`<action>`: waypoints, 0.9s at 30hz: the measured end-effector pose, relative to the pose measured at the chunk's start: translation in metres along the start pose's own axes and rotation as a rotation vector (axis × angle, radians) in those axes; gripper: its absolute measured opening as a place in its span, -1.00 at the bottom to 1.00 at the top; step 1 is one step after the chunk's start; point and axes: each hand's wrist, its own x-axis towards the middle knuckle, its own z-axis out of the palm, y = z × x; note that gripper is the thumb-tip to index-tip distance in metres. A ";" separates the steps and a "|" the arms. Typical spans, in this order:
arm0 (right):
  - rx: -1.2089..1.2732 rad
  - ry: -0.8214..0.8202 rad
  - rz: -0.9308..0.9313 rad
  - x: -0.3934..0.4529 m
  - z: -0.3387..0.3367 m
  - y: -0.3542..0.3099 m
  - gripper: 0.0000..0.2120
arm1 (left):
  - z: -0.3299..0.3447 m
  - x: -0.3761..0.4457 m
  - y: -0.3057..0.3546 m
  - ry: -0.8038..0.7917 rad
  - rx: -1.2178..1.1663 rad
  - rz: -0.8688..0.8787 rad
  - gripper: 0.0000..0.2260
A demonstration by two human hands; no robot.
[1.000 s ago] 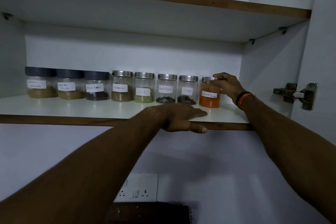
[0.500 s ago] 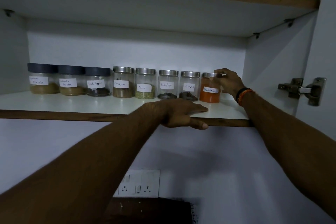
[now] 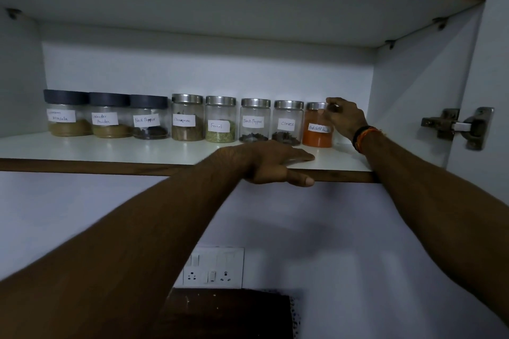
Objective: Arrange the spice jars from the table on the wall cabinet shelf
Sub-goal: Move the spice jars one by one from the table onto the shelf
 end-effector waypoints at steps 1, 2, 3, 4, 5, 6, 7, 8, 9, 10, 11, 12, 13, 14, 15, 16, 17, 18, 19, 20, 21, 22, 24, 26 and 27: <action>0.002 -0.001 0.002 -0.001 0.001 0.000 -0.47 | 0.000 0.000 -0.001 -0.001 -0.001 -0.001 -0.36; -0.001 0.002 0.007 -0.001 0.001 0.000 -0.45 | 0.000 0.001 -0.001 -0.001 -0.003 -0.002 -0.36; -0.014 0.009 0.015 -0.002 0.001 0.000 -0.44 | 0.000 0.001 -0.001 0.002 -0.007 -0.003 -0.36; -0.027 0.027 0.027 -0.003 0.000 -0.001 -0.43 | 0.000 0.001 -0.002 0.007 -0.009 -0.003 -0.36; -0.039 0.055 0.038 -0.004 -0.001 -0.002 -0.43 | 0.000 0.001 -0.002 0.011 -0.012 -0.001 -0.37; -0.053 0.088 0.050 -0.007 -0.003 -0.003 -0.43 | 0.000 0.001 -0.003 0.015 -0.015 0.003 -0.37; -0.072 0.128 0.058 -0.010 -0.004 -0.004 -0.43 | 0.000 0.001 -0.003 0.018 -0.016 0.009 -0.37; -0.097 0.166 0.059 -0.014 -0.006 -0.006 -0.45 | 0.001 0.001 -0.003 0.019 -0.020 0.015 -0.37; -0.118 0.197 0.053 -0.018 -0.007 -0.008 -0.47 | 0.001 0.001 -0.003 0.020 -0.022 0.021 -0.37; -0.132 0.220 0.045 -0.023 -0.008 -0.010 -0.52 | 0.001 0.001 -0.003 0.018 -0.020 0.024 -0.36; -0.142 0.233 0.036 -0.029 -0.008 -0.014 -0.57 | 0.000 0.001 -0.003 0.018 -0.015 0.028 -0.36; -0.146 0.236 0.026 -0.035 -0.007 -0.018 -0.62 | -0.001 0.001 -0.003 0.016 -0.001 0.030 -0.36; -0.145 0.237 0.014 -0.042 -0.006 -0.023 -0.67 | -0.001 0.000 -0.002 0.016 0.023 0.033 -0.37; -0.135 0.236 0.002 -0.049 -0.004 -0.028 -0.72 | -0.001 -0.001 -0.001 0.025 0.062 0.034 -0.37; -0.117 0.231 -0.008 -0.057 -0.002 -0.033 -0.75 | -0.001 -0.002 -0.001 0.045 0.115 0.036 -0.37; -0.101 0.218 -0.015 -0.066 0.000 -0.039 -0.77 | 0.000 -0.005 0.001 0.071 0.170 0.042 -0.37; -0.087 0.201 -0.024 -0.075 0.002 -0.045 -0.78 | 0.001 -0.006 0.001 0.101 0.224 0.048 -0.37; -0.084 0.184 -0.030 -0.084 0.004 -0.051 -0.78 | 0.002 -0.009 0.002 0.125 0.267 0.052 -0.36; -0.082 0.175 -0.039 -0.093 0.005 -0.056 -0.79 | 0.003 -0.010 0.002 0.143 0.296 0.055 -0.36; -0.073 0.181 -0.051 -0.101 0.005 -0.061 -0.81 | 0.004 -0.011 0.001 0.151 0.319 0.049 -0.36; -0.054 0.204 -0.062 -0.112 0.005 -0.065 -0.82 | 0.006 -0.014 0.004 0.150 0.326 0.038 -0.36; -0.022 0.237 -0.080 -0.122 0.006 -0.069 -0.84 | 0.007 -0.014 0.004 0.149 0.328 0.019 -0.36; 0.019 0.296 -0.121 -0.148 0.006 -0.075 -0.82 | 0.016 -0.020 0.010 0.183 0.299 -0.031 -0.37; 0.017 0.348 -0.158 -0.174 0.009 -0.080 -0.78 | 0.026 -0.030 0.017 0.286 0.265 -0.076 -0.46; 0.018 0.380 -0.182 -0.185 0.009 -0.083 -0.76 | 0.028 -0.035 0.022 0.350 0.250 -0.069 -0.52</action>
